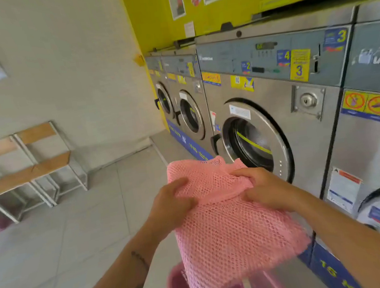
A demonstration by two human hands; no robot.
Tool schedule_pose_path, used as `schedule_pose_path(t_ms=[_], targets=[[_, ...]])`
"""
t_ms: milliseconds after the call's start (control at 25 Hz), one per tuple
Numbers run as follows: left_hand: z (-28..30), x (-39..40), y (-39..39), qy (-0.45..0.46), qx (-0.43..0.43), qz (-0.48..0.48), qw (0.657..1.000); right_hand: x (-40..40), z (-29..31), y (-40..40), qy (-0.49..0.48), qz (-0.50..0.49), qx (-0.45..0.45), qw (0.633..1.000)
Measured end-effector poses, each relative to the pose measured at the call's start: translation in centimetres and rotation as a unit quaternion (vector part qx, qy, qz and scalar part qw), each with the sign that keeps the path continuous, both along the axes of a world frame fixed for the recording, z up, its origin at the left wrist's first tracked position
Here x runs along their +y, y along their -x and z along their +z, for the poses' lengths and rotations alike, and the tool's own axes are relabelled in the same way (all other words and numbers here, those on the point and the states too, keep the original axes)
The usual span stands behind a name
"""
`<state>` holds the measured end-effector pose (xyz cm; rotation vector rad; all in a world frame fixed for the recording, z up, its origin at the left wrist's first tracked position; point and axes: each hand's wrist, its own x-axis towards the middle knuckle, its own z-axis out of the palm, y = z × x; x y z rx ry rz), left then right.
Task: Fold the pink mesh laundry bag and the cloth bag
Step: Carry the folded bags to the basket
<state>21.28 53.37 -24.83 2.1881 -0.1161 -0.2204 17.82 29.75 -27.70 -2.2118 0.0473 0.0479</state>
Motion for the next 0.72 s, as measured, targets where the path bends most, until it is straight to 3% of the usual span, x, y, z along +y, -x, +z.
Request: schedule_pose_path(t_ms=[280, 720], targets=[[-11.0, 5.7, -1.8, -0.079, 0.116, -0.027, 0.99, 6.9, -12.2, -1.7, -0.043, -0.021, 0.176, 0.983], [-32.0, 3.4, -5.9, -0.103, 0.31, -0.073, 0.942, 5.4, -32.6, -4.6, -0.076, -0.089, 0.372, 0.921]])
